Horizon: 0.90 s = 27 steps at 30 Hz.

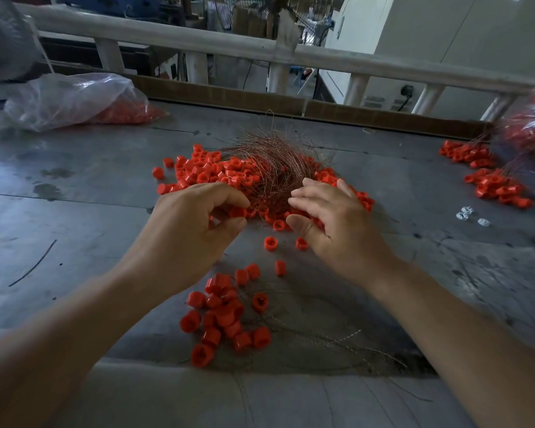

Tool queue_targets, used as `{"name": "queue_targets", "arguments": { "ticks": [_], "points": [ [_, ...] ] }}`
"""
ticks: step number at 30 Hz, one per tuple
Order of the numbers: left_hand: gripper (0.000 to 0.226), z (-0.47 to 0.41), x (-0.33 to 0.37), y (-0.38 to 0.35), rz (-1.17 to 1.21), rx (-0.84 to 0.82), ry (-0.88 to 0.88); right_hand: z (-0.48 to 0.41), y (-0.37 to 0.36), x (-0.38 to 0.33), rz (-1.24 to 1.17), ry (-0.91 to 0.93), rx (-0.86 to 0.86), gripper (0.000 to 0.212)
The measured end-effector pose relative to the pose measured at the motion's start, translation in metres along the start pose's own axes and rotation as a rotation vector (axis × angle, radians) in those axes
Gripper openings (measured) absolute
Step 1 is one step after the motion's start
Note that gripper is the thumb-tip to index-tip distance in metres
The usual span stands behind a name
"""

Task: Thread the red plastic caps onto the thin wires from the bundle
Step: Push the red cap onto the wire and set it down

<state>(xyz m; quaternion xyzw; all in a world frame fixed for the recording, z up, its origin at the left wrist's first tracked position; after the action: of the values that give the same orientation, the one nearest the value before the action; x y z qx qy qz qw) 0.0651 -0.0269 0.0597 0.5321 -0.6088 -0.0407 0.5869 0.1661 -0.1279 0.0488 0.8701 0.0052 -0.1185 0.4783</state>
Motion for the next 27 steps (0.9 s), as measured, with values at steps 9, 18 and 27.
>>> {"name": "queue_targets", "arguments": {
  "ticks": [9, 18, 27],
  "points": [
    [0.02, 0.001, 0.001, 0.001, 0.023, 0.0, 0.001, -0.001, 0.018, -0.003, 0.109, 0.016, 0.165, 0.024],
    [0.02, 0.002, 0.002, 0.0, 0.015, -0.008, -0.013, 0.005, -0.025, 0.02, 0.14, -0.102, -0.23, 0.053],
    [0.02, 0.002, 0.001, 0.0, 0.03, -0.01, -0.01, -0.001, 0.018, -0.009, 0.042, 0.079, 0.184, 0.025]
  ]
}}
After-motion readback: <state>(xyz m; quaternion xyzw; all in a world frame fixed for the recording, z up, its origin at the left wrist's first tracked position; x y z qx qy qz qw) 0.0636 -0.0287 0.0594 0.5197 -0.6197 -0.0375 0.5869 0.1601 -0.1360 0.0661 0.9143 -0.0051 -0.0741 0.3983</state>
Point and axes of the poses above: each hand's wrist, its own z-axis away from the middle knuckle, its own y-axis out of the back of the hand, x = y × z, the point moved 10 cm from there along -z, towards the middle knuckle, and after that the axes turned 12 degrees about y, right-handed, at the moved point
